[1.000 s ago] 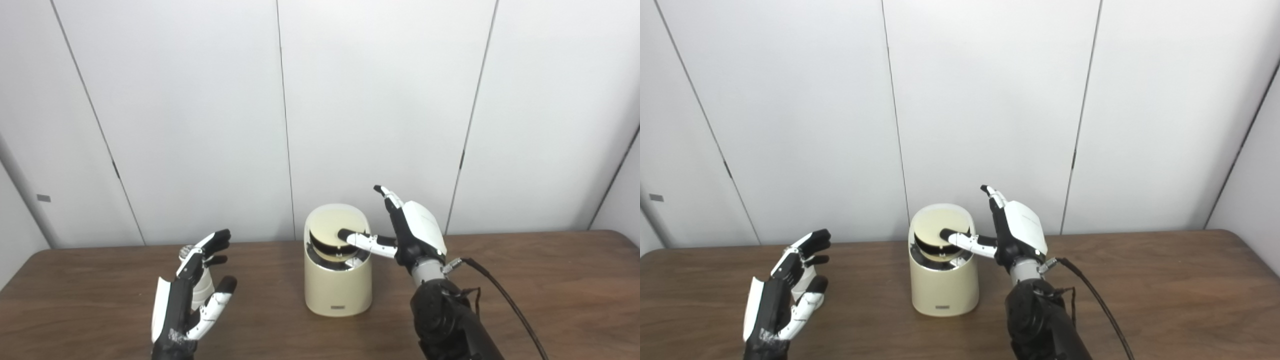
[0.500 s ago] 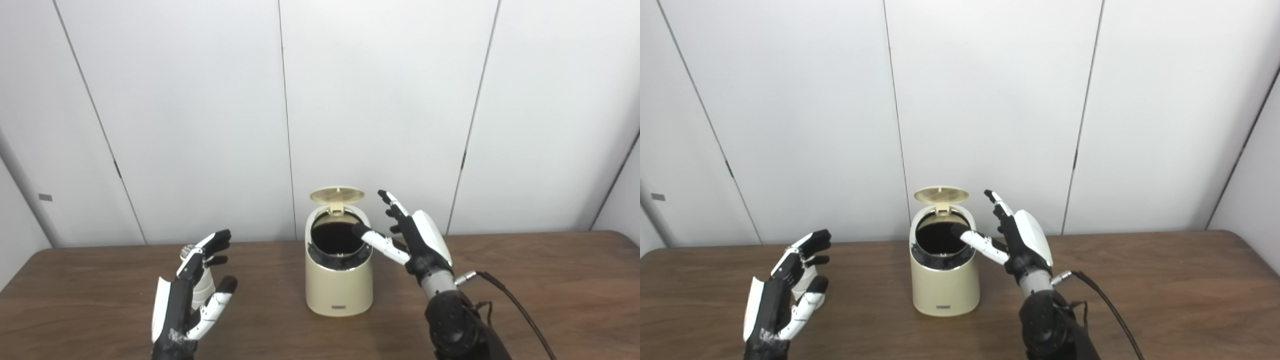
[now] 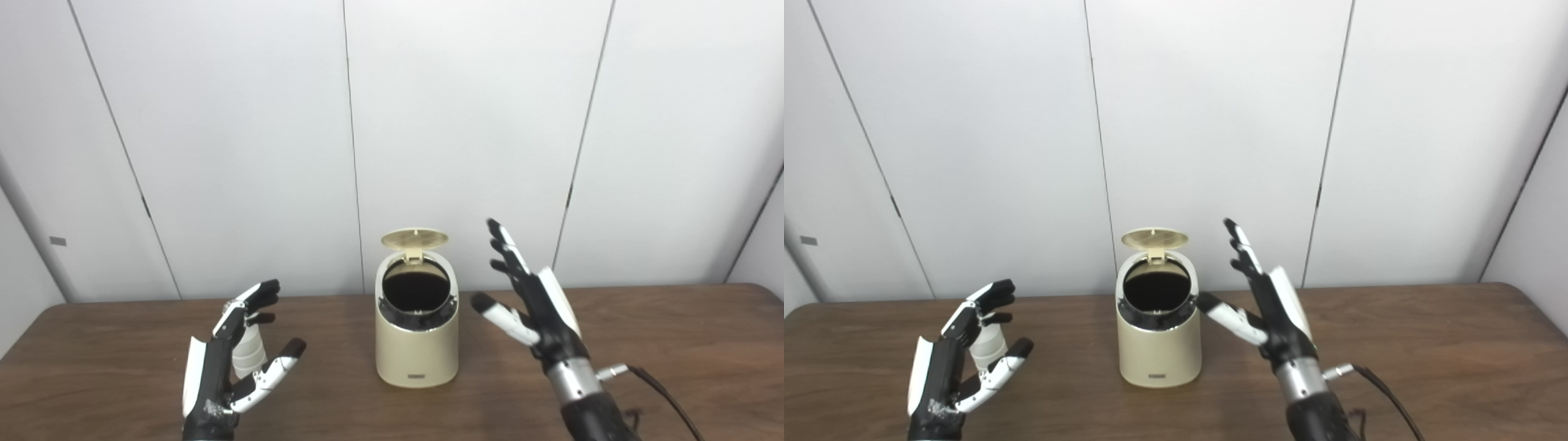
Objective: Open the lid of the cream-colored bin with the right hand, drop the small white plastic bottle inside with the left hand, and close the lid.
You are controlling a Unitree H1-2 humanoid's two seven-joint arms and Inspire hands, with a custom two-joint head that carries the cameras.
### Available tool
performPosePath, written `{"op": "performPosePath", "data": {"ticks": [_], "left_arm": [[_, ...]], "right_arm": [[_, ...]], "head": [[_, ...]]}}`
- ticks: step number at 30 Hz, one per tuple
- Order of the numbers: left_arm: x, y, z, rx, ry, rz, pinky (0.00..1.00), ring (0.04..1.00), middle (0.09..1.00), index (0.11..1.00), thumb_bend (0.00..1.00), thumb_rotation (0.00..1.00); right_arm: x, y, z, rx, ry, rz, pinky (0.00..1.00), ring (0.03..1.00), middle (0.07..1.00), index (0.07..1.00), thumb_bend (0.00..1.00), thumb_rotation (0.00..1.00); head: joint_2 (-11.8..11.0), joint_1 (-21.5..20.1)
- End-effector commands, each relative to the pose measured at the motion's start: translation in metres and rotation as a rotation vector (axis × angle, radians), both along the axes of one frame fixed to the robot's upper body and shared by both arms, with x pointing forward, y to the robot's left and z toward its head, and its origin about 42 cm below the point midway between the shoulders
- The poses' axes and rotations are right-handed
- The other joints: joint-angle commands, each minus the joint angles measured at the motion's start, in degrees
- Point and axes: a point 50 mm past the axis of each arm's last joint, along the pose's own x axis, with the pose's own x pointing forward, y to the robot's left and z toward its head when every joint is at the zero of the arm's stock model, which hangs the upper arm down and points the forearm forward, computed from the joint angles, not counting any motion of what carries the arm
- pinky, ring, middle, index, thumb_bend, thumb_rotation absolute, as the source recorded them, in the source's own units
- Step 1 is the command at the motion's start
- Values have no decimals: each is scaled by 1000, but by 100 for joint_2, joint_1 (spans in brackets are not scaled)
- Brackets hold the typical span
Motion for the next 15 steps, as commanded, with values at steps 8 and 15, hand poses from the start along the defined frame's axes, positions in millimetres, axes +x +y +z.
{"op": "performPosePath", "data": {"ticks": [8,15], "left_arm": [[11,18,23,119,-110,92,733,804,812,812,750,354],[12,39,31,307,-206,318,662,743,727,737,880,310]], "right_arm": [[-25,-34,-24,-3,-47,-60,911,955,971,978,1000,865],[-38,-47,-52,-7,10,-47,896,966,991,1000,1000,865]], "head": [[9,-27],[42,48]]}}
